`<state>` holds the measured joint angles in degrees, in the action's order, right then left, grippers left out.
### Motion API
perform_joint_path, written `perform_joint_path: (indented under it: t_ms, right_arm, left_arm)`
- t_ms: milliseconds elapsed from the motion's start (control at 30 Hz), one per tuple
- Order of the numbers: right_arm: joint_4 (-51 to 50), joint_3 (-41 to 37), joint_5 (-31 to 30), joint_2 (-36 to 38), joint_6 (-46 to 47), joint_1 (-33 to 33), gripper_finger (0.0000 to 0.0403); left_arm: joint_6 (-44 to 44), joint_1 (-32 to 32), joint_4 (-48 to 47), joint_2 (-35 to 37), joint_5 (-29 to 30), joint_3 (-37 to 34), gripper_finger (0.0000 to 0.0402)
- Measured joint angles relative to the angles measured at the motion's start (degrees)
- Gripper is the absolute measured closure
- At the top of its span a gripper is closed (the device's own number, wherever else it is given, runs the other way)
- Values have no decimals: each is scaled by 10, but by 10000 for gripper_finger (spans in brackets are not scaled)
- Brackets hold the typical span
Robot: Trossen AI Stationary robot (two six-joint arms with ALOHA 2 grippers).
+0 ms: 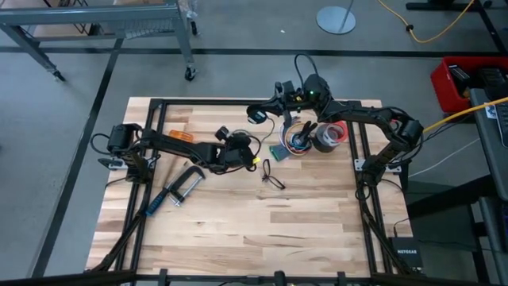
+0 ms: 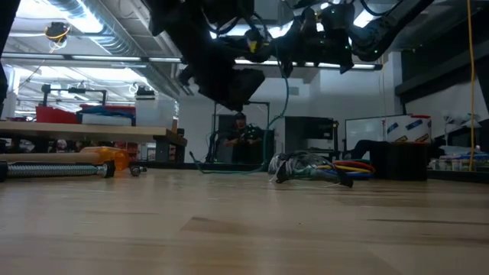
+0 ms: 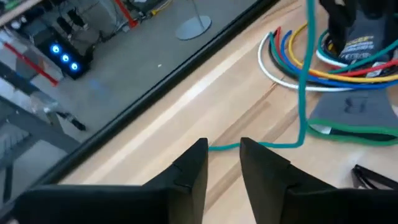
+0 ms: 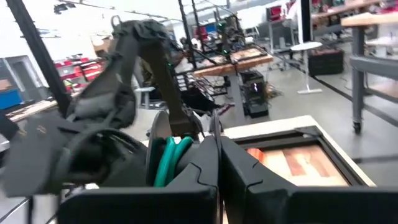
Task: Coil cords
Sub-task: Coil the green wire on the black spool
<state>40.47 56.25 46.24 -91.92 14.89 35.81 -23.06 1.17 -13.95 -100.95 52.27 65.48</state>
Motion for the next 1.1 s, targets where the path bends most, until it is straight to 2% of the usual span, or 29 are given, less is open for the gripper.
perform_joint_path:
  t_ms: [267, 433, 633, 700, 900, 1033, 1100]
  right_arm:
    - [17, 0, 43, 18, 5, 11, 400]
    - [15, -1, 125, 32, 32, 43, 400]
    - [14, -1, 162, 56, 67, 86, 400]
    - [14, -1, 181, 66, 77, 97, 400]
    - [-12, -1, 236, 103, 89, 114, 400]
    - [-38, -1, 262, 130, 88, 119, 400]
    - [-52, -1, 270, 139, 82, 119, 400]
  left_arm:
    - [-125, -2, -50, 1, 0, -50, 291]
    - [-130, -2, -190, 8, -1, -53, 290]
    - [-174, -11, -350, 50, 4, -55, 290]
    - [-185, -16, -371, 76, 10, -71, 290]
    - [-214, -31, -328, 178, 11, -180, 290]
    - [-218, -30, -223, 253, 8, -277, 290]
    - [-213, -27, -140, 283, 0, -325, 290]
